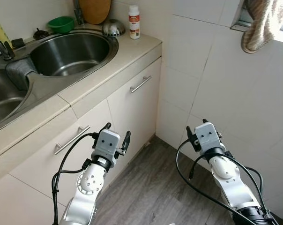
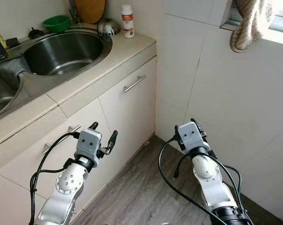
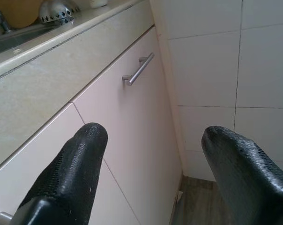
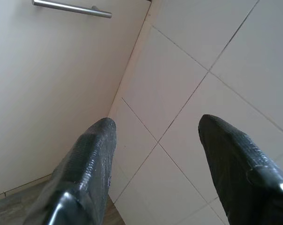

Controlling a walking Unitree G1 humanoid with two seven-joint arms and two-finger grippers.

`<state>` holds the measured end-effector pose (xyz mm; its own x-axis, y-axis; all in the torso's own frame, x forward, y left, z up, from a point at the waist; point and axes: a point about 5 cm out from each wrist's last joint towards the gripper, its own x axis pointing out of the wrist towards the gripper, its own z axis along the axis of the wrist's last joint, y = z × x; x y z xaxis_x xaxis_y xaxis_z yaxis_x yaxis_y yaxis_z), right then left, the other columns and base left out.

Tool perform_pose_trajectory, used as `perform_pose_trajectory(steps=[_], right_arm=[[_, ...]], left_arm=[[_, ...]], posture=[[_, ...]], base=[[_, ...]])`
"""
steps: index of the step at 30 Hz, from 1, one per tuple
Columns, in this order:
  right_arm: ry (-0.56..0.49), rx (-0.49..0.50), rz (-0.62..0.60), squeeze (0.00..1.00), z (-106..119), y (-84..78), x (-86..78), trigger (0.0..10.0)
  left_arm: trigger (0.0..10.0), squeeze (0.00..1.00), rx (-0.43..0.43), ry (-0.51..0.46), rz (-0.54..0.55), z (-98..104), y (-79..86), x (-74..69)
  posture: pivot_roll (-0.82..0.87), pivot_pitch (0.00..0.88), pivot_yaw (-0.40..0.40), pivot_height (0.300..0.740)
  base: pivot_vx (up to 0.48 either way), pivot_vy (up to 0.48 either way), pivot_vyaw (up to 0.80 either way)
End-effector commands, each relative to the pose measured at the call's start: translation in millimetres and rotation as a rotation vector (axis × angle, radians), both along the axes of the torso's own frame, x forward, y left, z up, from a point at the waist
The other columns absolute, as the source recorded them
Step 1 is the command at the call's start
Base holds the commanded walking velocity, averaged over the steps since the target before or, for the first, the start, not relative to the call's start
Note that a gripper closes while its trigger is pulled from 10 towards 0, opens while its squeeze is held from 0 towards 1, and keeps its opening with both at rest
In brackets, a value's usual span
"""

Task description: Kitchen organization

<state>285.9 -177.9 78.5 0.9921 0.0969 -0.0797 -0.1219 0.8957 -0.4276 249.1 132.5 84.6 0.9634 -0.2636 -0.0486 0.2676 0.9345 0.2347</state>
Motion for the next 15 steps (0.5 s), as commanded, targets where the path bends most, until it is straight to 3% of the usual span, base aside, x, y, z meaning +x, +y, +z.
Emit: perform_pose_trajectory(steps=[1,9,15], right_arm=[[-0.007,-0.003,-0.01,0.0,2.5,0.3,1.7,10.0],[-0.021,-0.013,0.013,0.0,4.2,2.6,1.8,10.0],[-0.032,-0.04,0.046,0.0,5.0,6.3,0.4,10.0]], left_arm=[[10.0,0.0,-0.01,-0.032,0.015,7.0,2.5,0.8],[10.0,0.0,-0.013,-0.033,0.018,7.1,3.4,1.3],[10.0,0.0,-0.012,-0.034,0.018,7.2,3.7,1.6]], posture=[[-0.15,0.0,0.047,0.74],[-0.14,0.0,0.046,0.74],[-0.14,0.0,0.047,0.74]], base=[[0.0,0.0,-0.74],[0.0,0.0,-0.74],[0.0,0.0,0.0]])
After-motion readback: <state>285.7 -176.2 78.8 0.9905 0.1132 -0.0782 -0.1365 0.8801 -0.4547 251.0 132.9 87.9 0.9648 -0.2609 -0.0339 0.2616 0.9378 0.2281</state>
